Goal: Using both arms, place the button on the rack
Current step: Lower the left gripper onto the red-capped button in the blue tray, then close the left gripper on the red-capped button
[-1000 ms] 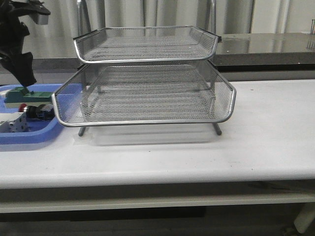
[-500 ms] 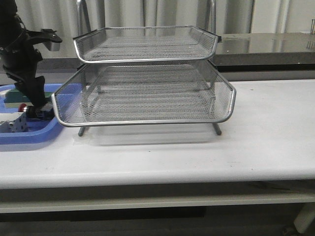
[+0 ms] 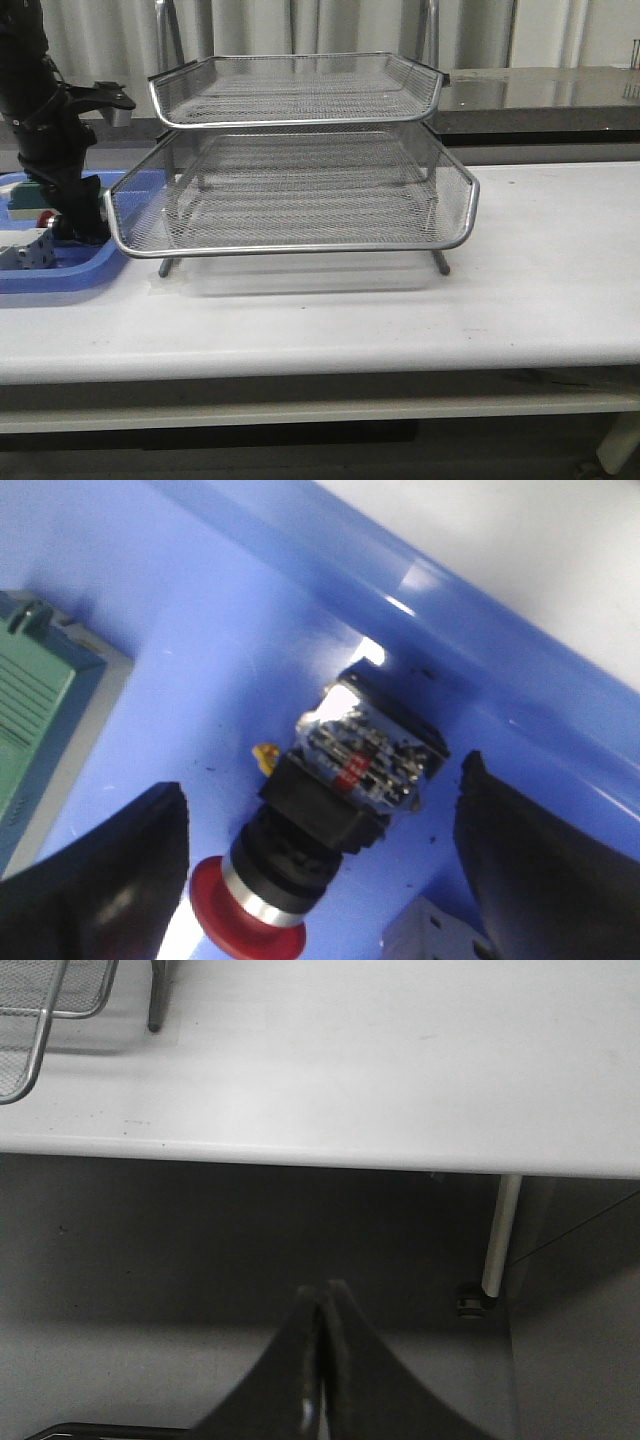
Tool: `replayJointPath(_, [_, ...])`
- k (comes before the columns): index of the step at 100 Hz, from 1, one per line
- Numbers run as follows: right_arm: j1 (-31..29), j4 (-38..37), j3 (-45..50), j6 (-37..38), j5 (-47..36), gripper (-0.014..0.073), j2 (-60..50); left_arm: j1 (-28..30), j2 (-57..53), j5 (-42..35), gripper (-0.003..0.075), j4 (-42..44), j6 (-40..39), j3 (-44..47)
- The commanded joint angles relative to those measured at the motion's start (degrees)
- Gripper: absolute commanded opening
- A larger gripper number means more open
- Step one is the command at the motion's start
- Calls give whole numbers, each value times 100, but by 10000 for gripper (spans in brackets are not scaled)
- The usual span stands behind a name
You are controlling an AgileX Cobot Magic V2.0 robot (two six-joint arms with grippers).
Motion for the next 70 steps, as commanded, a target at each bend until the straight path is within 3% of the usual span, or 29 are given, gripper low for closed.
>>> replayJointPath(1, [-14,-114,-193,-7,-306,-68,17,-34,-322,-231,527,-87,5,-183])
replayJointPath(70, [-14,-114,-193,-7,-306,-68,17,-34,33,-231,515,-137,40,-193])
